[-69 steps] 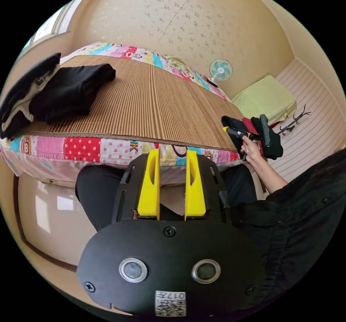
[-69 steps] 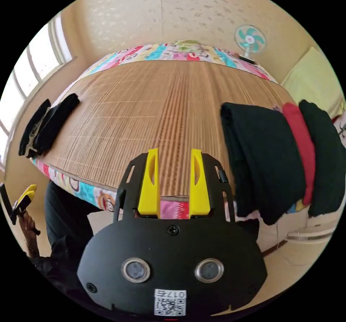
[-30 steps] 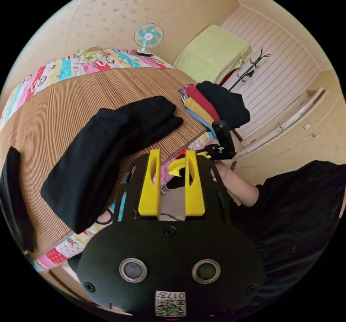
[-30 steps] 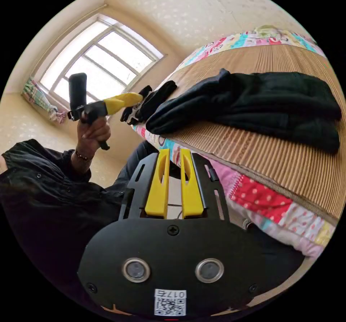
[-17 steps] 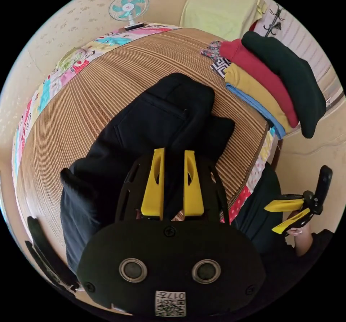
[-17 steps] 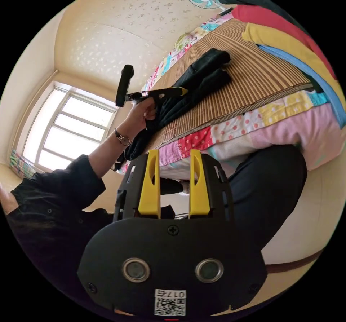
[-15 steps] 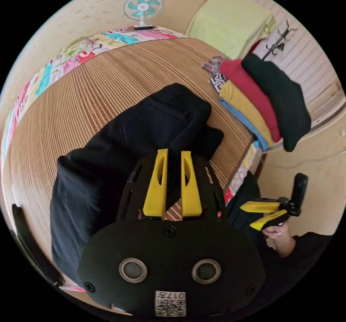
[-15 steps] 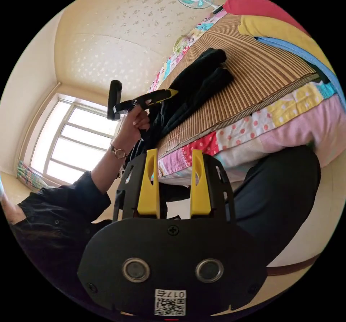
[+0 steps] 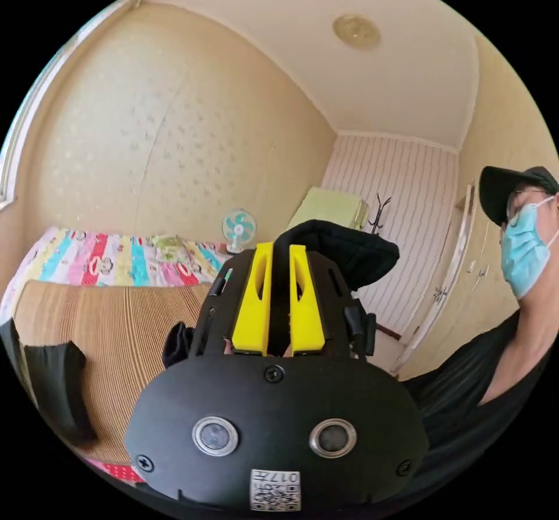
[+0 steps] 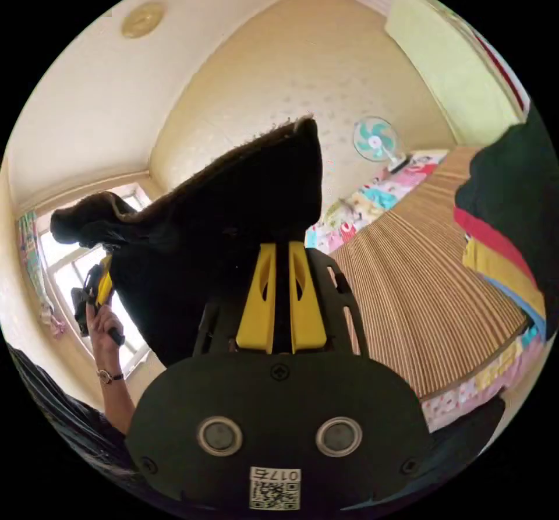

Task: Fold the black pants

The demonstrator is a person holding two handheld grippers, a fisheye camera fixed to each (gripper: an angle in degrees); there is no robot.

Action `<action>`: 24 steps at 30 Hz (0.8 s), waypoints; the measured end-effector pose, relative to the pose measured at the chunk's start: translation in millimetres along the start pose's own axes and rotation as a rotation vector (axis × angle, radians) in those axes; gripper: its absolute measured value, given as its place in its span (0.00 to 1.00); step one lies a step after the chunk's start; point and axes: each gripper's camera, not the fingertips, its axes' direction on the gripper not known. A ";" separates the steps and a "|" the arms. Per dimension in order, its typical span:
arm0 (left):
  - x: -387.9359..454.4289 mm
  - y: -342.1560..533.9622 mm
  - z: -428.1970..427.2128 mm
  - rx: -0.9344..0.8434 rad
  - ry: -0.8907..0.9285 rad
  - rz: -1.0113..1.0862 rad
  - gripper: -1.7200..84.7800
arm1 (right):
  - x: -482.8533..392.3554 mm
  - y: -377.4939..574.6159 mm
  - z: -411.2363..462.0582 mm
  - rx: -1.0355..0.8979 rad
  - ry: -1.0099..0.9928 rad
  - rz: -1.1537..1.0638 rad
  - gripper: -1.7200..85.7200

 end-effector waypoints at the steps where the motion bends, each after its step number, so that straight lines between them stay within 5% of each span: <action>1: 14.2 -19.4 -31.2 0.084 -0.001 0.041 0.08 | -39.5 -11.6 -18.3 0.074 -0.040 -0.092 0.06; 7: 60.4 -105.4 -122.1 0.379 -0.098 0.151 0.08 | -213.5 -48.9 -88.7 0.366 -0.178 -0.464 0.06; 12: 32.7 -152.2 -139.1 0.413 -0.126 0.070 0.08 | -292.8 -57.7 -80.4 0.373 -0.154 -0.584 0.06; 18: -81.2 -213.3 -40.9 0.243 -0.331 -0.098 0.08 | -324.1 -94.5 34.4 0.276 0.037 -0.618 0.07; 24: -303.5 -218.7 138.5 -0.250 -0.650 -0.326 0.09 | -258.4 -192.6 329.2 -0.230 0.419 -0.477 0.09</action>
